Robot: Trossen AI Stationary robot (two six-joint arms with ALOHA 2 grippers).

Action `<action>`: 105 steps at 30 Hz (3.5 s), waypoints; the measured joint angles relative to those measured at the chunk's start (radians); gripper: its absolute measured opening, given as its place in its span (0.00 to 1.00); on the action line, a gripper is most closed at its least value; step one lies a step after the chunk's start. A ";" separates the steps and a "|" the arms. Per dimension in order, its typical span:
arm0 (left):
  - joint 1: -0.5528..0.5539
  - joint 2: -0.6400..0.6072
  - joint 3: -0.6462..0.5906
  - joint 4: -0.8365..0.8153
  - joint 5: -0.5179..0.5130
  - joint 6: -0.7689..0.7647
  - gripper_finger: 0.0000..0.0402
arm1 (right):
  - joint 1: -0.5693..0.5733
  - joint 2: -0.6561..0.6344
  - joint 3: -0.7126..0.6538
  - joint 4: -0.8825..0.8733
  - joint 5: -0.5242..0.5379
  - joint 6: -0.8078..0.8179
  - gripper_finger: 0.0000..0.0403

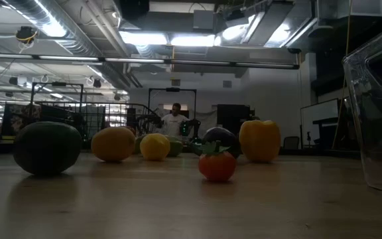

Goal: Sort produce into baskets
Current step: Put the bottom lemon into the transparent bin

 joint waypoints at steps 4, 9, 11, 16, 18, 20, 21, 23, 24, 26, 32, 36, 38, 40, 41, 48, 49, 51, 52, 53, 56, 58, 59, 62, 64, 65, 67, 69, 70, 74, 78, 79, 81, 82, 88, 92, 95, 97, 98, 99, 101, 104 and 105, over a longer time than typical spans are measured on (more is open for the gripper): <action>-0.027 0.021 0.001 0.096 -0.004 -0.015 0.58 | 0.000 0.000 0.000 0.012 -0.038 -0.021 0.97; -0.051 0.072 0.001 0.150 -0.005 -0.037 0.58 | 0.000 0.001 0.000 0.036 -0.044 -0.023 0.97; -0.062 0.096 0.000 0.173 -0.006 -0.041 0.58 | 0.000 0.001 0.000 0.038 -0.050 -0.025 0.97; -0.078 0.130 0.000 0.247 -0.001 -0.057 0.58 | 0.000 0.001 0.000 0.003 -0.099 -0.023 0.97; -0.078 0.133 0.000 0.263 0.000 -0.058 0.58 | 0.000 0.001 0.000 -0.007 -0.128 -0.015 0.97; -0.078 0.133 0.000 0.265 0.000 -0.059 0.58 | 0.000 0.001 0.000 -0.015 -0.137 -0.001 0.97; -0.078 0.133 0.000 0.271 -0.001 -0.059 0.58 | 0.000 0.001 0.000 -0.017 -0.139 0.003 0.97; -0.078 0.133 0.000 0.291 -0.001 -0.059 0.58 | 0.000 0.001 0.000 -0.025 -0.139 0.005 0.97; -0.079 0.133 0.000 0.305 -0.001 -0.059 0.58 | 0.000 0.002 0.000 -0.021 -0.139 0.005 0.97; -0.079 0.133 0.000 0.316 -0.009 -0.057 0.58 | 0.000 0.007 0.001 -0.013 -0.137 0.006 0.97; -0.084 0.137 0.000 0.316 -0.017 -0.058 0.58 | 0.000 0.017 0.001 -0.012 -0.131 0.007 0.97; -0.084 0.138 0.000 0.314 -0.017 -0.052 0.58 | -0.001 0.029 0.000 -0.003 -0.125 0.008 0.95; -0.084 0.139 0.000 0.313 -0.017 -0.049 0.58 | -0.001 0.033 0.001 -0.004 -0.124 0.008 0.91; -0.084 0.139 0.000 0.309 -0.017 -0.039 0.58 | -0.001 0.040 0.001 0.003 -0.112 0.007 0.86; -0.084 0.139 0.000 0.307 -0.017 -0.033 0.58 | -0.001 0.042 0.001 0.001 -0.111 0.007 0.83; -0.084 0.139 -0.001 0.292 -0.015 0.005 0.58 | -0.001 0.054 0.002 0.007 -0.093 0.001 0.63; -0.084 0.139 -0.001 0.290 -0.014 0.014 0.58 | -0.001 0.055 0.002 0.006 -0.092 0.000 0.60; -0.084 0.140 -0.001 0.290 -0.013 0.018 0.58 | 0.000 0.055 0.002 0.005 -0.089 -0.001 0.57; -0.084 0.140 -0.001 0.290 -0.013 0.018 0.58 | 0.000 0.055 0.002 0.005 -0.089 -0.001 0.56; -0.083 0.140 -0.001 0.290 -0.013 0.018 0.58 | 0.000 0.055 0.002 0.005 -0.089 -0.001 0.56; -0.082 0.140 -0.001 0.279 -0.013 0.016 0.58 | 0.000 0.056 0.002 0.003 -0.090 -0.001 0.56; -0.082 0.140 -0.001 0.274 -0.014 0.014 0.58 | 0.000 0.057 0.002 0.001 -0.090 0.000 0.57; -0.082 0.140 -0.001 0.274 -0.014 0.017 0.58 | 0.000 0.057 0.002 0.001 -0.090 0.000 0.57; -0.076 0.142 -0.001 0.264 -0.013 0.036 0.59 | 0.000 0.057 0.000 -0.003 -0.089 -0.001 0.57; -0.075 0.148 0.000 0.258 -0.017 0.049 0.61 | -0.001 0.058 0.000 -0.007 -0.090 0.001 0.57; -0.073 0.152 0.001 0.259 -0.018 0.051 0.62 | -0.001 0.058 -0.001 -0.013 -0.093 0.004 0.57; -0.072 0.155 0.000 0.255 -0.017 0.042 0.66 | 0.000 0.059 -0.002 -0.017 -0.094 0.005 0.56; -0.067 0.166 0.001 0.262 -0.017 0.033 0.68 | 0.000 0.059 -0.002 -0.022 -0.097 0.005 0.56; -0.066 0.168 0.001 0.261 -0.016 0.033 0.69 | 0.000 0.059 -0.002 -0.028 -0.096 0.004 0.56; -0.060 0.185 0.002 0.262 -0.014 0.030 0.70 | 0.002 0.059 -0.003 -0.049 -0.096 0.007 0.56; -0.055 0.183 0.002 0.248 -0.021 0.051 0.70 | 0.001 0.060 -0.002 -0.081 -0.093 0.050 0.56; -0.053 0.180 0.002 0.238 -0.024 0.068 0.70 | 0.001 0.060 -0.002 -0.094 -0.093 0.061 0.56; -0.047 0.177 0.002 0.226 -0.029 0.096 0.70 | 0.001 0.060 -0.002 -0.129 -0.097 0.090 0.56; -0.046 0.177 0.002 0.226 -0.031 0.107 0.70 | 0.003 0.059 -0.001 -0.148 -0.099 0.109 0.56; -0.023 0.176 0.001 0.171 -0.036 0.156 0.70 | 0.003 0.058 0.000 -0.240 -0.164 0.223 0.56; -0.003 0.176 0.001 0.113 -0.035 0.156 0.70 | 0.003 0.058 0.000 -0.350 -0.257 0.340 0.56; 0.010 0.176 0.000 0.061 -0.030 0.160 0.70 | 0.003 0.058 0.000 -0.453 -0.323 0.463 0.56; 0.017 0.176 0.000 0.052 -0.028 0.160 0.70 | 0.003 0.058 0.000 -0.522 -0.391 0.546 0.56; 0.020 0.176 0.000 0.046 -0.028 0.160 0.70 | 0.003 0.058 0.000 -0.549 -0.429 0.592 0.56; 0.023 0.176 0.000 0.042 -0.028 0.160 0.70 | 0.003 0.058 0.000 -0.572 -0.470 0.633 0.56; 0.026 0.176 0.000 0.043 -0.028 0.161 0.70 | 0.011 0.058 -0.015 -0.583 -0.546 0.709 0.56; 0.028 0.176 0.000 0.044 -0.027 0.160 0.70 | 0.047 0.061 -0.064 -0.587 -0.591 0.791 0.56; 0.028 0.176 0.000 0.043 -0.027 0.161 0.70 | 0.066 0.061 -0.083 -0.587 -0.592 0.814 0.56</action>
